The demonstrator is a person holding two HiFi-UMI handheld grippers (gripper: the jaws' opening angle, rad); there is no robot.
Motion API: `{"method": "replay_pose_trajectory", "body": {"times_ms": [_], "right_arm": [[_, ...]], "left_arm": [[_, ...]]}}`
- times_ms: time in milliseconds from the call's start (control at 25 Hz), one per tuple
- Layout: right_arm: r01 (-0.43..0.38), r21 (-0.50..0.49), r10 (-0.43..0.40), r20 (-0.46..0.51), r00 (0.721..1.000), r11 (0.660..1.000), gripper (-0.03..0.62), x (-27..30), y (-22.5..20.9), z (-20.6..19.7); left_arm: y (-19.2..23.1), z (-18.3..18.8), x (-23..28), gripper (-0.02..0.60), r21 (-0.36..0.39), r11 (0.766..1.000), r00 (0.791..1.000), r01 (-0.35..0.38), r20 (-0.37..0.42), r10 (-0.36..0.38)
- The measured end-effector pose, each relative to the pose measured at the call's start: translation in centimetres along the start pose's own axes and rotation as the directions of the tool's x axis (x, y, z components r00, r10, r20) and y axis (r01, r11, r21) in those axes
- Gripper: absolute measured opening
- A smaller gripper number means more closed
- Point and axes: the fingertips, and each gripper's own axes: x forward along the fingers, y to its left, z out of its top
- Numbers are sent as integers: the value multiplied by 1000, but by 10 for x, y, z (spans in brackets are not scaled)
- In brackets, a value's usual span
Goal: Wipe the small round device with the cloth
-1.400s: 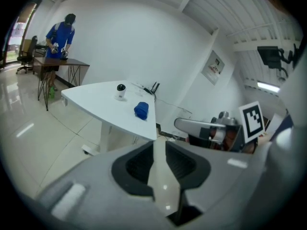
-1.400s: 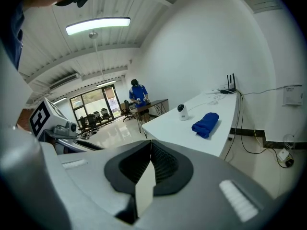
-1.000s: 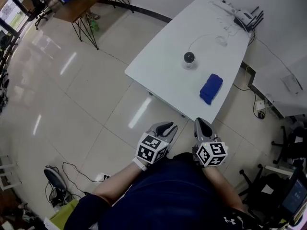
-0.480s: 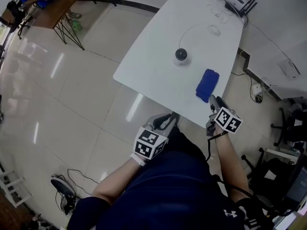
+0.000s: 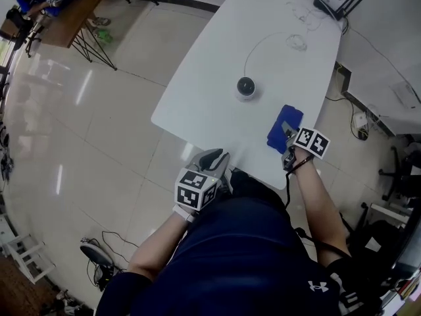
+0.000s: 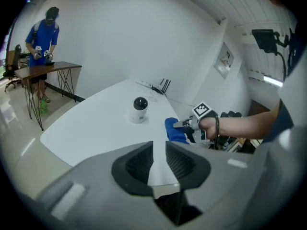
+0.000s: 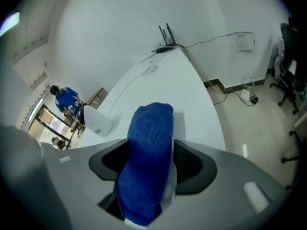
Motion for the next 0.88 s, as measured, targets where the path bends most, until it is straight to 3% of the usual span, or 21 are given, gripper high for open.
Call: {"method": "replay_pose_trajectory", "body": {"times_ms": [120,280,440,560,680,880], "right_arm": [[16,-119,-23,-58,998,993,254,11,12,-5],[-14,-143,-1,-98,995,990,214,20,23,-8],[-132,-134,121,-87,989,982,147,17,43,3],[-198,-188,205,14,979,962,140,5,71,26],[-187,-378,251,128,960,907,140,-11,113,58],[-81,-678,322,237,917,731,141,-31,188,77]], "left_arm": [[0,3,23,80,-16,1000,1000,5,-30,-6],[-10,17,47,80,-27,999,998,24,-56,-26],[-11,41,62,80,-7,1000,999,23,-31,-23],[1,53,67,80,31,999,1000,10,-18,-9],[23,63,78,80,86,996,1000,-7,-6,7],[60,101,98,21,169,983,995,-76,81,63]]}}
